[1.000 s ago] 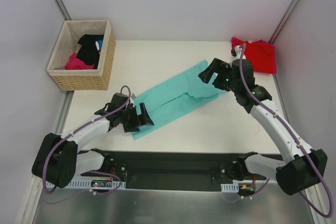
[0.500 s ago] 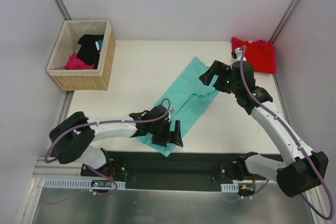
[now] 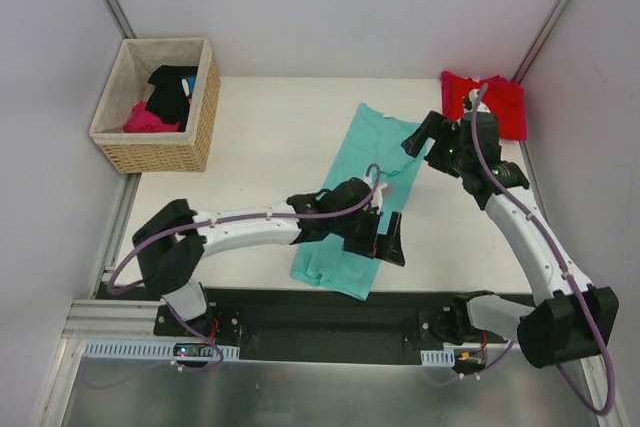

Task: Fold and stack the t-shirts
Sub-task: Rotate the tshirt 90 degrees

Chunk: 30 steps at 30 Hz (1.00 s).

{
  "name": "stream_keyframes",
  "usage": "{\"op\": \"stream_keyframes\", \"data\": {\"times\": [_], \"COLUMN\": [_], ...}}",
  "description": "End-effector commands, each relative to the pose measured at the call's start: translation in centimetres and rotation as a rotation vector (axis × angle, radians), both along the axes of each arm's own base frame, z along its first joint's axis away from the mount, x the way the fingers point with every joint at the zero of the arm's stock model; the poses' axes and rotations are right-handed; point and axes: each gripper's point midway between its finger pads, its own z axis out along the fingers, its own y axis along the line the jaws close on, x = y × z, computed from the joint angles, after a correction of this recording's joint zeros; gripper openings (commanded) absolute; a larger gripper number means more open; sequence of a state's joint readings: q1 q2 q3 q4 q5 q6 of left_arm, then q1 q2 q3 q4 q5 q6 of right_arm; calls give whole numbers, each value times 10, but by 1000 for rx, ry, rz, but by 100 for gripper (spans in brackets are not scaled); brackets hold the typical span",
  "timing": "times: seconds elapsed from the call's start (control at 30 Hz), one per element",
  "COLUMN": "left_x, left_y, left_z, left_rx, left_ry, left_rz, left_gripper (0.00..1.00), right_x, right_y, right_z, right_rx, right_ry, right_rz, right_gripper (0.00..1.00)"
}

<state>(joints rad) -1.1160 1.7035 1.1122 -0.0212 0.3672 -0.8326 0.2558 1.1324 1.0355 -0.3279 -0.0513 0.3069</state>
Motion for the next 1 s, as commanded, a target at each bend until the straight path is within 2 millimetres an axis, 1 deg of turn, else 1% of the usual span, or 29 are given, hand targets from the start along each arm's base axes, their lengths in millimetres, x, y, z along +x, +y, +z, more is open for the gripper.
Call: {"op": "stream_keyframes", "data": {"times": [0.0,0.03,0.07,0.1,0.13,0.17,0.2,0.23,0.27,0.3,0.33,0.37,0.4,0.43,0.47,0.5,0.53,0.57,0.6,0.63,0.7,0.73,0.8,0.9,0.93,0.97], "left_x": [32,41,43,48,67,66,72,84,86,87,95,93,94,96,98,101,103,106,107,108,114,116,120,125,124,125], "left_y": [29,40,59,71,90,110,123,140,155,166,179,188,194,200,208,212,216,222,224,226,234,236,241,249,250,251], "left_z": [107,115,133,140,145,153,156,156,159,153,150,145,141,137,130,127,123,115,111,108,99,97,89,84,81,81], "left_rx": [-180,-180,-193,-194,-186,-187,-182,-164,-156,-127,-109,-101,-94,-87,-76,-73,-68,-53,-49,-43,-21,-19,-10,-12,-17,-22], "left_ry": [-178,-207,-246,-266,-297,-317,-332,-356,-375,-365,-370,-361,-351,-346,-331,-324,-314,-295,-286,-282,-266,-261,-243,-229,-220,-217], "left_rz": [45,83,104,131,196,227,260,309,345,364,405,422,434,450,474,488,503,526,530,532,560,565,585,617,615,621], "left_gripper": [99,99,99,99,99,99,99,99,99,99,99,99,99,99,99,99,99,99,99,99,99,99,99,99,99,99], "right_x": [26,38,47,56,67,83,92,99,115,123,129,138,149,156,164,174,178,181,185,190,195,198,201,203,203,205], "right_y": [10,17,29,36,48,56,61,67,73,76,81,84,89,93,96,100,102,104,106,109,111,116,120,129,132,135], "right_z": [-12,-30,-21,-28,-46,-38,-41,-44,-54,-56,-61,-75,-68,-68,-85,-75,-78,-83,-92,-91,-97,-104,-113,-134,-149,-152], "right_rx": [25,32,66,84,107,112,105,98,96,102,108,106,116,123,125,136,140,138,140,143,148,146,146,148,153,154], "right_ry": [43,87,76,102,156,139,148,153,173,171,178,204,181,178,209,186,191,199,215,207,213,222,234,268,296,297], "right_rz": [54,66,110,126,162,173,178,188,189,195,204,202,209,219,220,223,226,225,222,223,222,224,225,230,228,228], "right_gripper": [97,97,97,96,97,96,97,97,96,97,97,97,97,96,96,97,97,96,97,97,97,97,97,97,97,97]}}
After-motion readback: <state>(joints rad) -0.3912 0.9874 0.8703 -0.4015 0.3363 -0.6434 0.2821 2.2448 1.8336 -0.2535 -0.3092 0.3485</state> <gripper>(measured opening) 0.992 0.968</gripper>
